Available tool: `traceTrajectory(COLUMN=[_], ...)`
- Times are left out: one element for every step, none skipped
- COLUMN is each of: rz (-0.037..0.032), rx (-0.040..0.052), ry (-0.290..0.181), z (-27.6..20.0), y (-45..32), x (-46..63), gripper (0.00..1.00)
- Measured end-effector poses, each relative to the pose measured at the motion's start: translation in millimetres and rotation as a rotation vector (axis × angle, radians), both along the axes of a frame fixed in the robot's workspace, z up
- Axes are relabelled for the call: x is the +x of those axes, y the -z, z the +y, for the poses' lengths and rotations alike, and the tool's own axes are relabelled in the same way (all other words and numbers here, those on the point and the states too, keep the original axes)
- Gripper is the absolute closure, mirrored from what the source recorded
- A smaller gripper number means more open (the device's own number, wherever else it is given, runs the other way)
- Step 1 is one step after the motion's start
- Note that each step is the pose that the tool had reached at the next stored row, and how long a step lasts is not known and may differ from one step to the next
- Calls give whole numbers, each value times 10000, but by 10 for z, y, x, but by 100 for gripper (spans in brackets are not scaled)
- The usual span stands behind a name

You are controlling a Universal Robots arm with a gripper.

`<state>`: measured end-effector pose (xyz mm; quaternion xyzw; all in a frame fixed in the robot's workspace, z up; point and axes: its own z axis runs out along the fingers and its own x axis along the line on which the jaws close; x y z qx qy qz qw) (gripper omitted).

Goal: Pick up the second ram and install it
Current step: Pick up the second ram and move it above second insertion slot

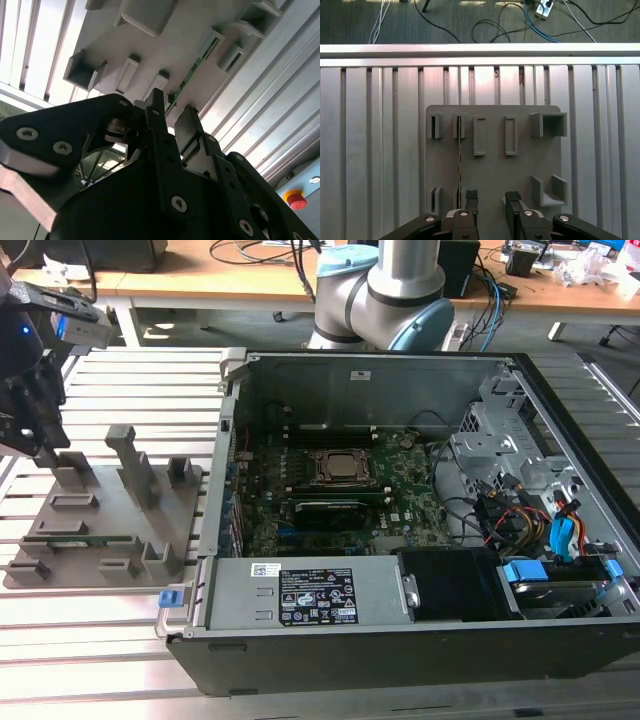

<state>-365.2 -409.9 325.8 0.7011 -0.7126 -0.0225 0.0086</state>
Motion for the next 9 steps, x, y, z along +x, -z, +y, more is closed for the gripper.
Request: traceTrajectory(rz=[1,0,0,0,0,0,0,0,0], rx=[0,0,0,0,0,0,0,0,0], ry=[0,0,-1,-1,-1,0,0,-1,-1], z=[0,0,0,0,0,0,0,-1,0], y=[6,11,22,33,43,49,55,70,85], x=[0,0,0,0,0,0,0,0,0], gripper=[64,64,64,64,64,64,64,64,64])
